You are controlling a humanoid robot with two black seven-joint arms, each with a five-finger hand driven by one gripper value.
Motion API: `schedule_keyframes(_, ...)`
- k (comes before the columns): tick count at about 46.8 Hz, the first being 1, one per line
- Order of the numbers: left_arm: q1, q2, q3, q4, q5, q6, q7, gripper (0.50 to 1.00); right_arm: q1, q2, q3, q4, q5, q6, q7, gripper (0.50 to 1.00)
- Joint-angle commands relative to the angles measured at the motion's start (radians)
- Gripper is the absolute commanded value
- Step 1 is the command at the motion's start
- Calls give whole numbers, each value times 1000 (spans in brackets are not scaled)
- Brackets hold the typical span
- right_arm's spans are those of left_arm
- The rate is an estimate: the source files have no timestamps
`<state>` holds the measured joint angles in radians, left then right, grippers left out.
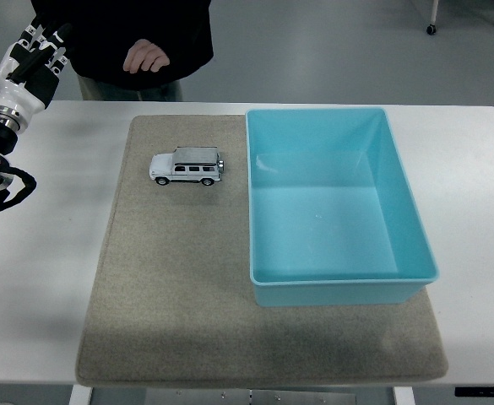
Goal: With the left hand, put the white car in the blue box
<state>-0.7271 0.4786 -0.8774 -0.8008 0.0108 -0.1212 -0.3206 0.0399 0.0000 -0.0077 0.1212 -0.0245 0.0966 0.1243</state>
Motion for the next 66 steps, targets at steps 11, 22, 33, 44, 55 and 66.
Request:
schedule_keyframes(11,2,1,-2,2,-3,-38,0,999,0,0,0,0,0,0,0,936)
schedule_keyframes(22,3,1,0,5,-3,-74,0,999,0,0,0,0,0,0,0,936)
schedule_keyframes(33,-3,-3,11,8,2,-77,0,999,0,0,0,0,0,0,0,936)
schedule_keyframes(44,-6,-14,12,11,2,-83,0,999,0,0,-2,0,0,0,0,936)
schedule_keyframes(55,-6,-14,11,14,0,-120,0,999,0,0,0,0,0,0,0,936)
schedule_keyframes(66,-2,-14,11,12,0,-120,-6,996,0,0,0,0,0,0,0,936)
